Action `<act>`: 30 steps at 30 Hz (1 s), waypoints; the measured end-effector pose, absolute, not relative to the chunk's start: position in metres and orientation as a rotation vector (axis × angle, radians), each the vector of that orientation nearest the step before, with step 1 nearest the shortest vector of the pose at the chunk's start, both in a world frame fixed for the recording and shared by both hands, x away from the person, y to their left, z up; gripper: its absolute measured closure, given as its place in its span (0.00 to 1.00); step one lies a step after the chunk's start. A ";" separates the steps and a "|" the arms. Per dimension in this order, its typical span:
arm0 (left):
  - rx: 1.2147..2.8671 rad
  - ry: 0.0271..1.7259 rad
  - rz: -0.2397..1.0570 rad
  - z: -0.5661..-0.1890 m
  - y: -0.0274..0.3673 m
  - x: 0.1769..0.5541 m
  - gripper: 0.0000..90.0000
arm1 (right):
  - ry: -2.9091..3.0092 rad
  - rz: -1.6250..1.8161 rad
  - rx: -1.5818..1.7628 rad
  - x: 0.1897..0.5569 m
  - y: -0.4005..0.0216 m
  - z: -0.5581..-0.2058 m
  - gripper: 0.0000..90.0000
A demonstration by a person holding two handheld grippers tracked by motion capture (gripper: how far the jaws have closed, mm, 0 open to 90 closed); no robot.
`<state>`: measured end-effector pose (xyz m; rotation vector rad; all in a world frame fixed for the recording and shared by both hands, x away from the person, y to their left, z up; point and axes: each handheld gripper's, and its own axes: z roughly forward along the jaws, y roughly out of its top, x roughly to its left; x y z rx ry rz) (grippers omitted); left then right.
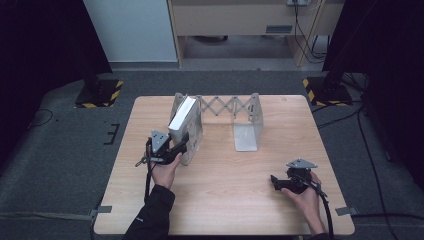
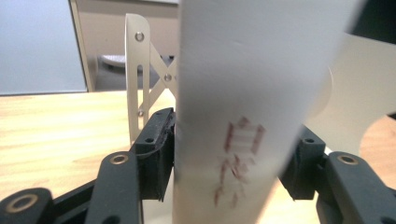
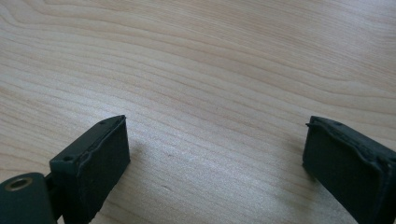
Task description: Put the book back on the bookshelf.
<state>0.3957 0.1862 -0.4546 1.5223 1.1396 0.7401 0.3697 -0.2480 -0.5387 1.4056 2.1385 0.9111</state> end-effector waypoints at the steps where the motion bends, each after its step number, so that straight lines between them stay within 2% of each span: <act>1: 1.527 1.137 0.741 -0.455 0.187 0.394 0.48 | 2.139 0.911 1.406 0.370 -0.248 -0.539 0.08; 11: 1.535 1.172 0.736 -0.467 0.186 0.395 0.55 | 2.139 0.911 1.406 0.370 -0.248 -0.539 0.08; 16: 1.540 1.175 0.819 -0.467 0.180 0.394 0.58 | 2.139 0.910 1.405 0.370 -0.248 -0.539 0.08; 30: 1.499 1.183 0.875 -0.472 0.172 0.410 0.57 | 2.139 0.911 1.406 0.370 -0.248 -0.539 0.08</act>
